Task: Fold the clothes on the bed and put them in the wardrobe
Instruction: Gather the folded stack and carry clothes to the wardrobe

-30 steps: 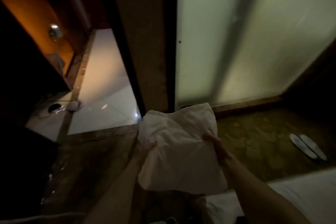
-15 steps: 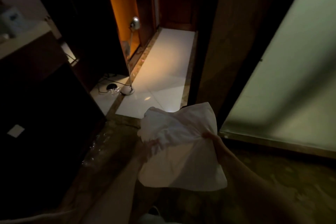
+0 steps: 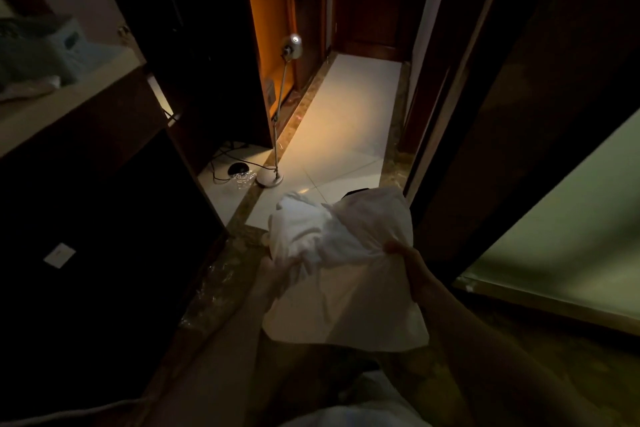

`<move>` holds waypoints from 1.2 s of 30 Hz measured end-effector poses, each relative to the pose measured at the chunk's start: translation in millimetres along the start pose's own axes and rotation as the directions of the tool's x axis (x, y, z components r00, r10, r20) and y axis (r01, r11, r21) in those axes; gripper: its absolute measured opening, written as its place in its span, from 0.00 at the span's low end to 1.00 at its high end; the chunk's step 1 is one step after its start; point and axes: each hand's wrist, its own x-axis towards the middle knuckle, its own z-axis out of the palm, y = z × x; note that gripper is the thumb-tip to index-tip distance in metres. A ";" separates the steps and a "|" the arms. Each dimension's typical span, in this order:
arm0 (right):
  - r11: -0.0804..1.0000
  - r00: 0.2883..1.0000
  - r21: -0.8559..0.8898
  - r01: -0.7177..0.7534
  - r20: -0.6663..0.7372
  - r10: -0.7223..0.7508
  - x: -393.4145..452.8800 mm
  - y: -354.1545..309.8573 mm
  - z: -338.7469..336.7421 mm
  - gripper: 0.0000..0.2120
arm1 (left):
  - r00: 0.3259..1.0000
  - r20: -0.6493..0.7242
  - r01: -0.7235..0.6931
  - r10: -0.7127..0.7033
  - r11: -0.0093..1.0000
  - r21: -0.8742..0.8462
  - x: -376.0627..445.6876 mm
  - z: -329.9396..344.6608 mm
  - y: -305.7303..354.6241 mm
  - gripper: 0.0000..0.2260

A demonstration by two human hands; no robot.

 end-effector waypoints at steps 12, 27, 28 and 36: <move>1.000 1.000 -0.012 0.009 0.024 -0.009 122.2 -93.3 31.5 0.29 | 0.998 0.020 0.067 -0.067 0.997 0.041 119.7 43.1 77.9 0.37; 0.972 0.983 -0.158 0.172 -0.038 -0.180 266.1 -214.0 85.0 0.20 | 0.996 0.082 -0.021 0.021 1.000 -0.004 276.1 73.2 177.9 0.30; 0.973 0.980 -0.144 0.182 -0.059 -0.192 276.9 -219.2 91.2 0.21 | 0.996 0.088 -0.021 0.021 1.000 -0.006 288.3 71.8 184.5 0.33; 0.978 0.965 -0.065 0.200 -0.157 -0.208 339.9 -272.2 163.6 0.10 | 0.988 0.153 -0.051 0.034 0.993 0.109 432.9 46.2 239.8 0.43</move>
